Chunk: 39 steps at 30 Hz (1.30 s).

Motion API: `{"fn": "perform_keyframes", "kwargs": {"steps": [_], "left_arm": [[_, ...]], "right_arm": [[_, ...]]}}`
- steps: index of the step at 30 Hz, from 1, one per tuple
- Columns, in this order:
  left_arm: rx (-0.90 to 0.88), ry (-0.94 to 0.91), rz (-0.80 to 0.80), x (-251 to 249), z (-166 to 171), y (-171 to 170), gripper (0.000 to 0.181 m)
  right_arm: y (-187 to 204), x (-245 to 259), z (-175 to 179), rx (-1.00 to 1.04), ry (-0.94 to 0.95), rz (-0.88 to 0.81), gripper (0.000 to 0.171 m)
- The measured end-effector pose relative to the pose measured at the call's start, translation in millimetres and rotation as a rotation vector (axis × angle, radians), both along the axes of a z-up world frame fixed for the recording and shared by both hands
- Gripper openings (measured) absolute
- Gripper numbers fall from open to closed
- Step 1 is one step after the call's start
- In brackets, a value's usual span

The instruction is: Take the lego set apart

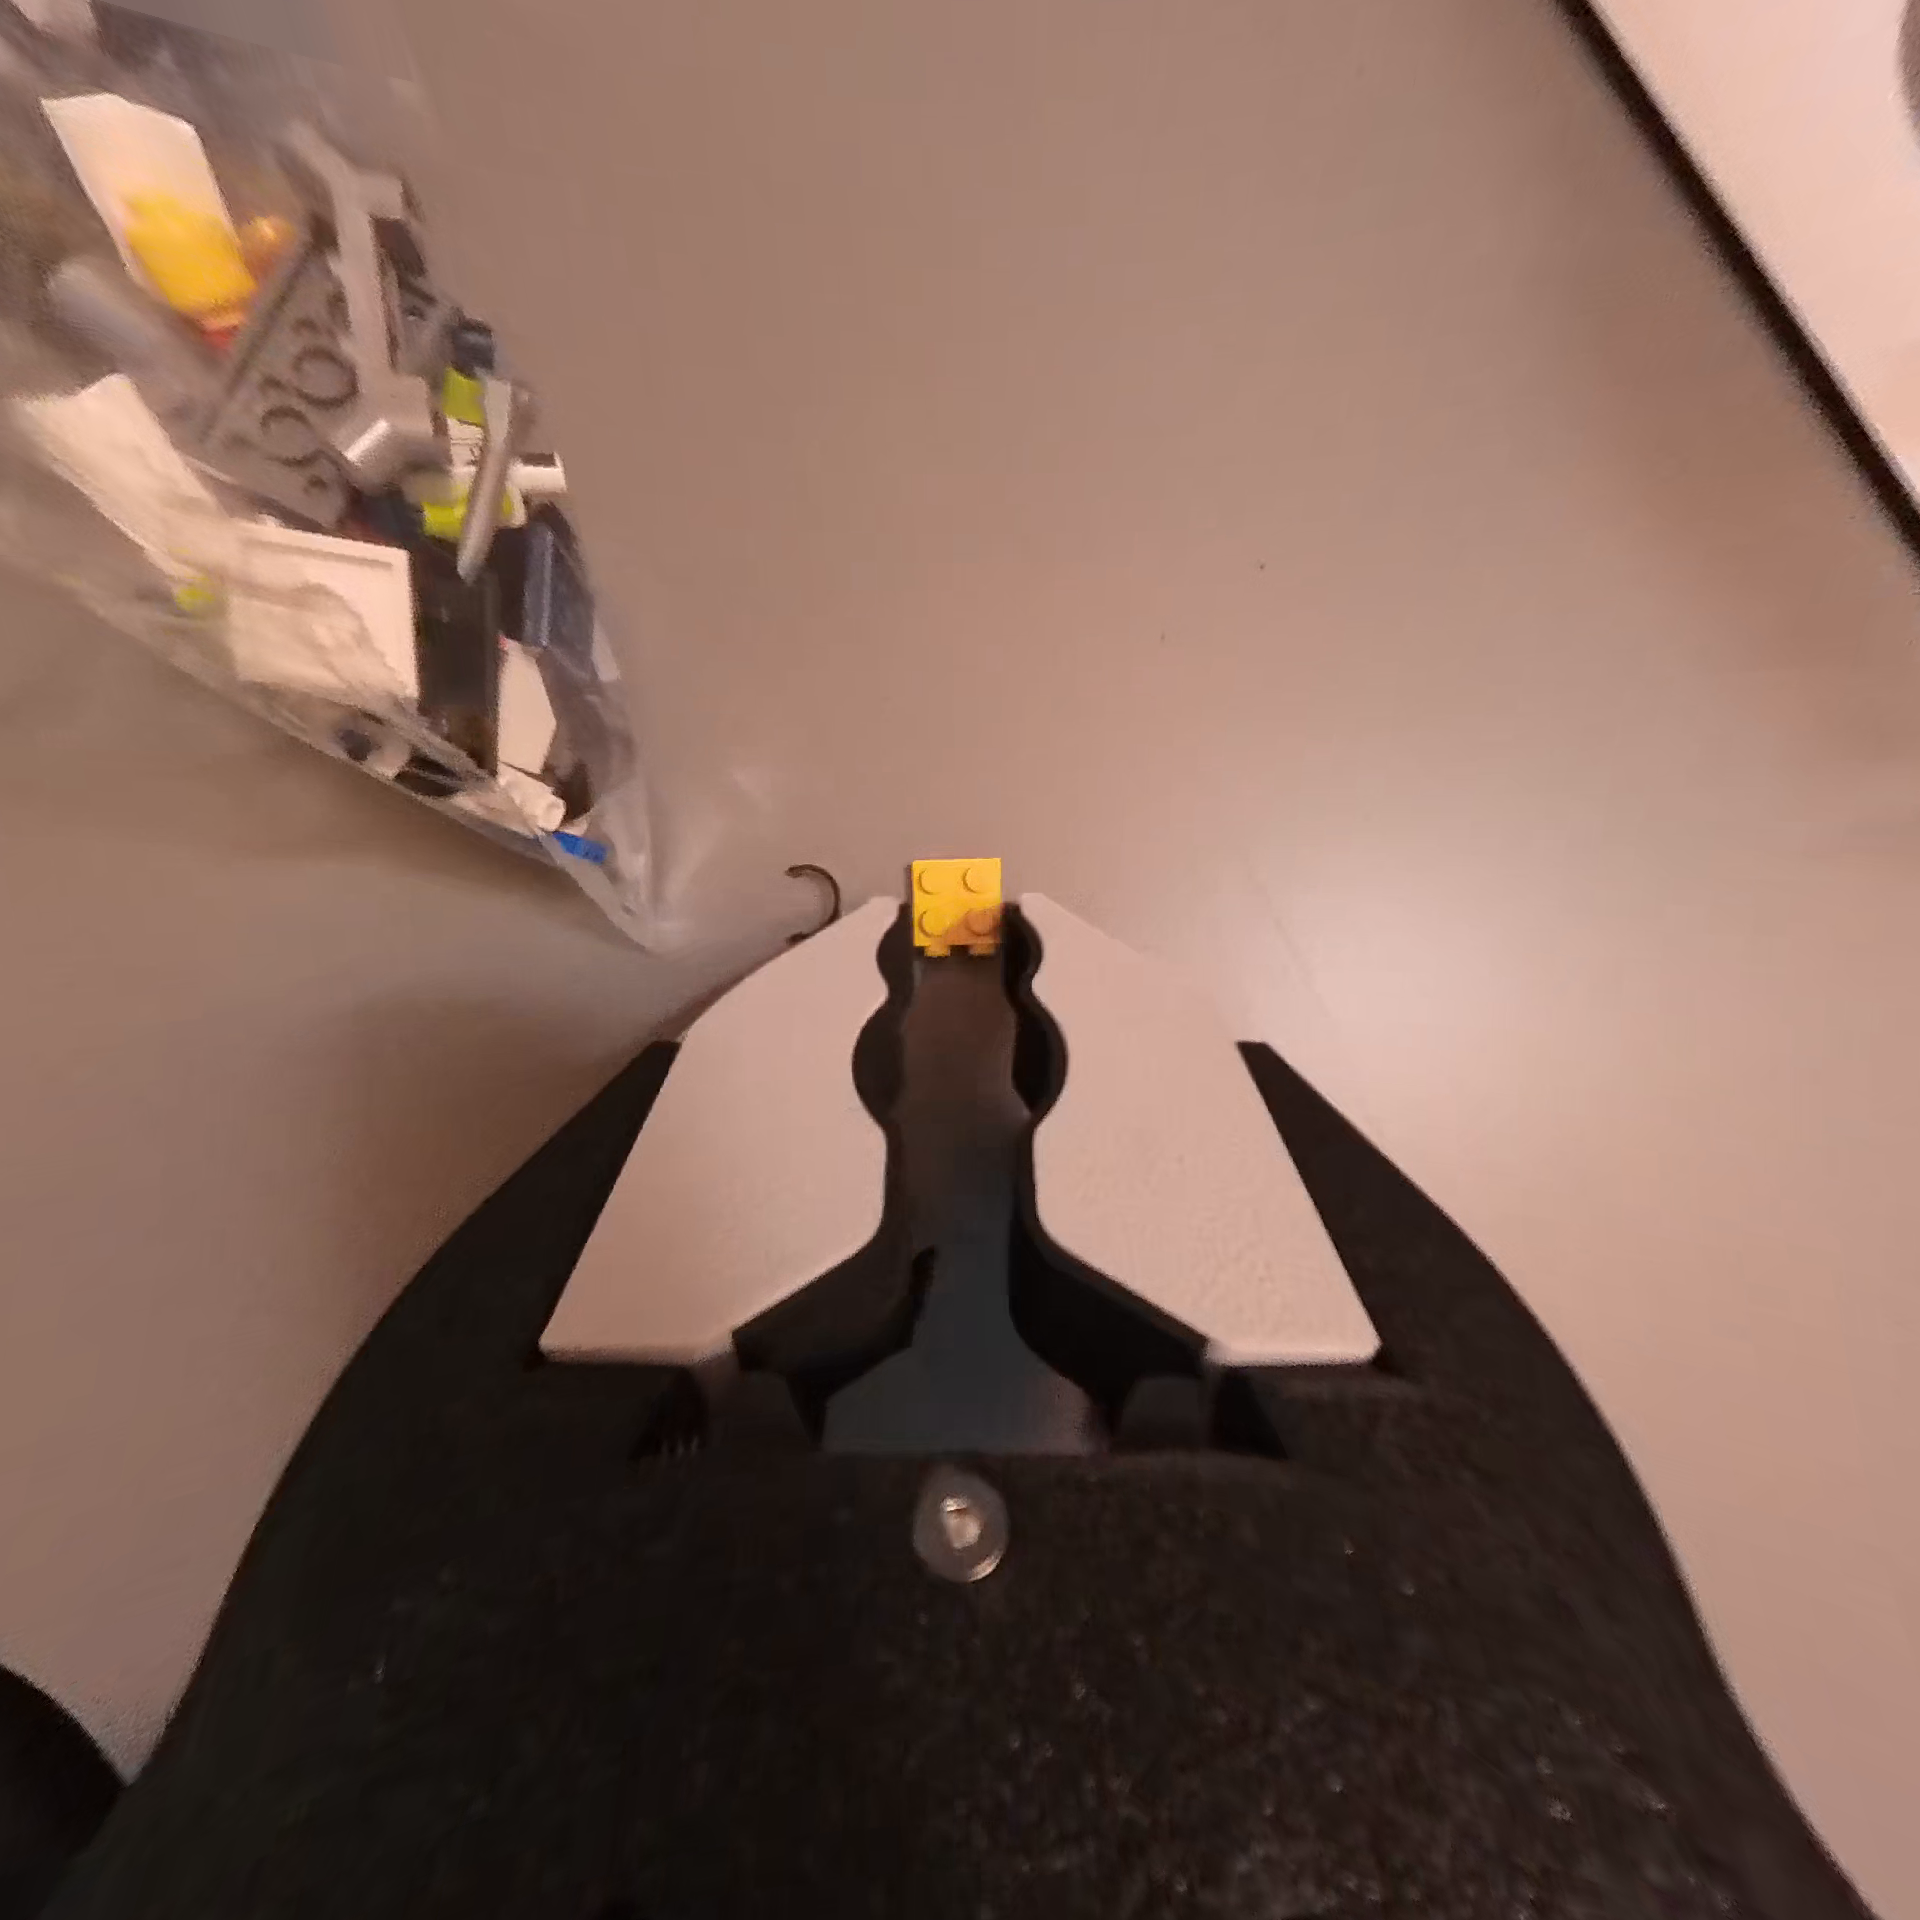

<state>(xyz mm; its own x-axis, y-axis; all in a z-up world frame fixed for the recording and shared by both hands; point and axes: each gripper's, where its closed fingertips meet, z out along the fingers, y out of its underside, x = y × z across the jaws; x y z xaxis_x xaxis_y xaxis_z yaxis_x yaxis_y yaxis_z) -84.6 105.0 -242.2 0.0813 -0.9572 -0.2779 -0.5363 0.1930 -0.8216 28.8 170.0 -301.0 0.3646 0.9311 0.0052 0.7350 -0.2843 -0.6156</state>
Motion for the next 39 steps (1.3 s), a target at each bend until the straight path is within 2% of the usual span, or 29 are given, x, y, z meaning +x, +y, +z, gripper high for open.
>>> {"fn": "perform_keyframes", "kwargs": {"steps": [4, 8, 11, 14, 22, 27, 29, 34, 39], "left_arm": [[0.000, 0.001, 0.001, -0.2, -0.2, 0.2, 0.001], [0.002, 0.002, 0.001, -0.4, 0.0, 0.4, 0.001], [0.007, 0.004, 0.002, -0.3, 0.0, 0.4, 0.001], [0.009, 0.004, 0.003, -0.4, 0.0, 0.6, 0.001], [0.009, 0.005, 0.003, -0.5, -0.1, 0.9, 0.001], [0.008, 0.006, 0.004, -0.8, -0.2, 1.1, 0.001], [0.009, 0.006, 0.004, -0.7, -0.2, 1.1, 0.001], [0.008, 0.006, 0.004, -0.8, -0.3, 1.2, 0.001], [0.012, 0.009, 0.005, -1.2, -0.1, 1.2, 0.001]], "right_arm": [[-0.2, -4.6, 14.4, 0.031, 0.058, 0.012, 0.016], [-6.7, -28.6, 81.9, 0.151, 0.308, 0.054, 0.016], [-27.0, -50.4, 133.5, 0.207, 0.487, 0.131, 0.016], [-47.0, -66.5, 149.5, 0.209, 0.527, 0.208, 0.016], [-49.1, -72.3, 141.7, 0.183, 0.515, 0.216, 0.020], [-37.4, -53.1, 137.9, 0.194, 0.477, 0.167, 0.022], [-28.8, -37.2, 120.7, 0.169, 0.387, 0.128, 0.022], [-15.7, -8.5, 44.4, 0.086, 0.035, 0.072, 0.023], [-18.1, -9.6, 9.0, 0.003, -0.052, 0.073, 0.023]]}}
